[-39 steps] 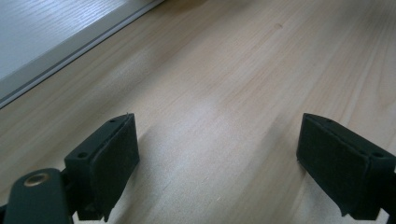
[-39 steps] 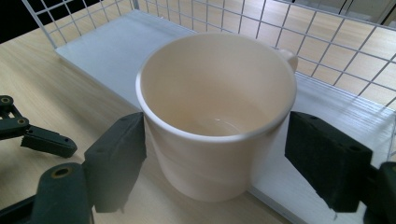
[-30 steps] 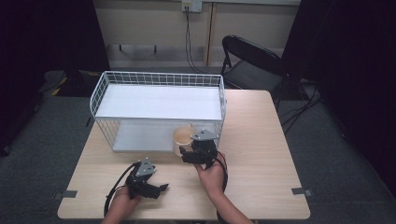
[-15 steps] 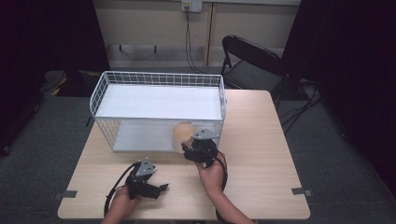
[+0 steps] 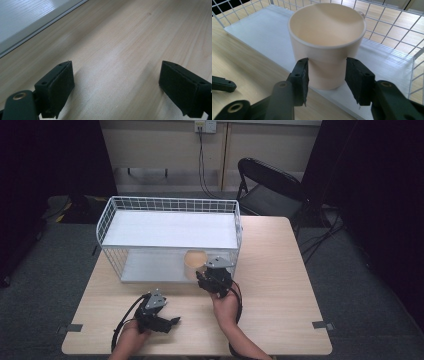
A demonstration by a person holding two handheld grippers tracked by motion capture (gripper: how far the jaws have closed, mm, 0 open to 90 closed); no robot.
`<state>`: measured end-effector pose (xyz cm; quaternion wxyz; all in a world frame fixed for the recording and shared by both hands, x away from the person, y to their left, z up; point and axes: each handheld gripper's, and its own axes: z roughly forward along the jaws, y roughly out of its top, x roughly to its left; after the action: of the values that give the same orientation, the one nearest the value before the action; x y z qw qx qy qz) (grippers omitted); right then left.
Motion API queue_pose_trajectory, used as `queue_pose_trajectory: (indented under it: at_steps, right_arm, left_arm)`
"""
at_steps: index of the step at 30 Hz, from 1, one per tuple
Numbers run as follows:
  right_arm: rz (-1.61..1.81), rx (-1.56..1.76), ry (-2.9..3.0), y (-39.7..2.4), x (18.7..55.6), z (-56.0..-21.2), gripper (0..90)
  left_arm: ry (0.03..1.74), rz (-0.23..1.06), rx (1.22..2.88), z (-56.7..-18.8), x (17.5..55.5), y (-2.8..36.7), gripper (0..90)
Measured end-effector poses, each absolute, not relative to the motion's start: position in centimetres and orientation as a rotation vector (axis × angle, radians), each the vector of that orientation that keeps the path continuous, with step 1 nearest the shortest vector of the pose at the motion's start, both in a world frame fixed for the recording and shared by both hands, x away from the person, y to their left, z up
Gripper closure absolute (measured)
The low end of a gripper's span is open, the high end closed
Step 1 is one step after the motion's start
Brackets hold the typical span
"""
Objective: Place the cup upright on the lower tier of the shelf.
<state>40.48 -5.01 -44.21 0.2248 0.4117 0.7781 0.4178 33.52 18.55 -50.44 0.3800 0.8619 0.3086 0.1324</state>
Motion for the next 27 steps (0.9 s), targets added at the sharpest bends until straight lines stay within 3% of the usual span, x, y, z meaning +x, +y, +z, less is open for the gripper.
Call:
queue_pose_trajectory:
  at_steps: [5,14,15,16,17,18,19,27]
  right_arm:
    - [1.146,1.132,2.136,-4.97,40.72,-44.37,64.5]
    - [1.161,1.145,2.127,-4.98,41.16,-44.51,66.0]
    - [1.163,1.140,2.124,-4.98,41.13,-44.49,62.1]
    - [1.174,1.148,2.125,-5.04,41.12,-44.38,51.7]
    - [1.174,1.148,2.125,-5.04,41.12,-44.38,51.7]
    - [1.190,1.160,2.128,-5.19,41.09,-44.24,44.5]
    - [1.190,1.160,2.128,-5.19,41.09,-44.24,44.5]
    - [1.252,1.120,2.173,-5.34,40.64,-43.71,20.0]
  left_arm:
    - [0.788,0.338,2.201,-50.44,33.52,18.55,12.4]
    - [0.789,0.338,2.202,-50.43,33.51,18.55,12.4]
    - [0.789,0.338,2.202,-50.43,33.51,18.55,12.4]
    - [0.786,0.339,2.203,-50.43,33.53,18.56,12.2]
    - [0.784,0.336,2.204,-50.43,33.53,18.55,12.2]
    - [0.783,0.335,2.205,-50.45,33.53,18.52,11.5]
    - [0.783,0.335,2.205,-50.45,33.53,18.52,11.1]
    - [0.784,0.331,2.205,-50.46,33.51,18.47,10.4]
